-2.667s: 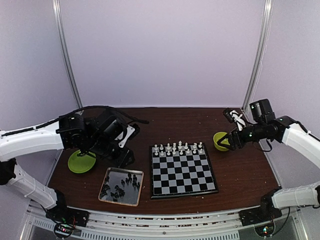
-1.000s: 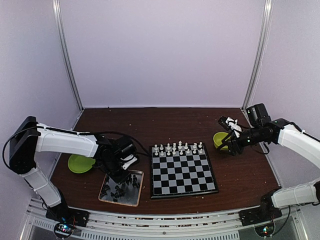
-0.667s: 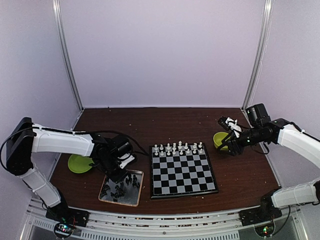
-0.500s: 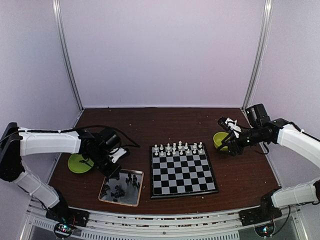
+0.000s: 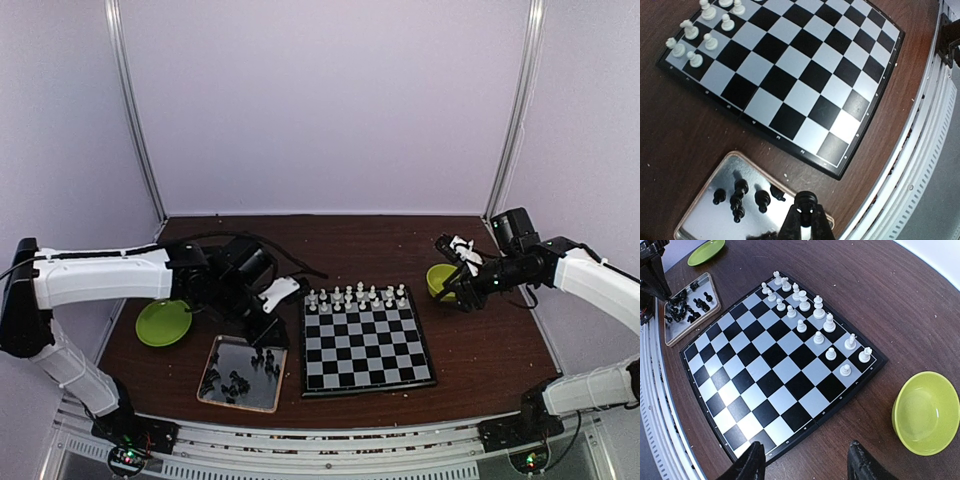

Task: Set up the chess pieces on the board
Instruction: Place the pawn at h7.

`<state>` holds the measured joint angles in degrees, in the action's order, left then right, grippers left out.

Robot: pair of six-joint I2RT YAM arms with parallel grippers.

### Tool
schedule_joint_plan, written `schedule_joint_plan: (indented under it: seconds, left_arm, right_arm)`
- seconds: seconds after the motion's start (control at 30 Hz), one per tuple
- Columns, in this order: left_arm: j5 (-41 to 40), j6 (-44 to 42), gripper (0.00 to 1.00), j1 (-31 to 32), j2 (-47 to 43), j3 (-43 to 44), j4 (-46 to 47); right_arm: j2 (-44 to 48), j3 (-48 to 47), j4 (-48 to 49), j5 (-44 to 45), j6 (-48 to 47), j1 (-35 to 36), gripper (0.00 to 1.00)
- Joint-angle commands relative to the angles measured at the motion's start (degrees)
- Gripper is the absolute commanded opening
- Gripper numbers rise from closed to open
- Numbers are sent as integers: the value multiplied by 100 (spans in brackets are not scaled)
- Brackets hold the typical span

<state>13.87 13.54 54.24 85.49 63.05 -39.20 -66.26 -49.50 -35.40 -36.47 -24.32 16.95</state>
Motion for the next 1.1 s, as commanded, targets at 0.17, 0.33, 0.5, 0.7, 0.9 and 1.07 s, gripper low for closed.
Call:
schedule_joint_plan:
  seconds: [0.17,0.33,0.5,0.7,0.9,1.07]
  left_arm:
    - [-1005,-148,0,677,1392,1021,-251]
    - [-990,-158,0,852,1786,1298,-260]
    - [-901,-174,0,904,2092,1473,-277]
    - [-935,-174,0,912,2340,1602,-306]
    - [-950,-220,0,913,2463,1711,-396]
    - [-935,-209,0,913,2497,1702,-396]
  right_arm:
    - [-17,-40,-55,232,-116,-16,55]
    - [-27,-37,-55,282,-141,-16,55]
    - [-27,-45,-68,303,-152,-16,55]
    - [-19,-38,-73,333,-160,-17,55]
    - [-49,-46,-88,350,-169,-16,55]
    - [-79,-54,-99,342,-179,-19,55]
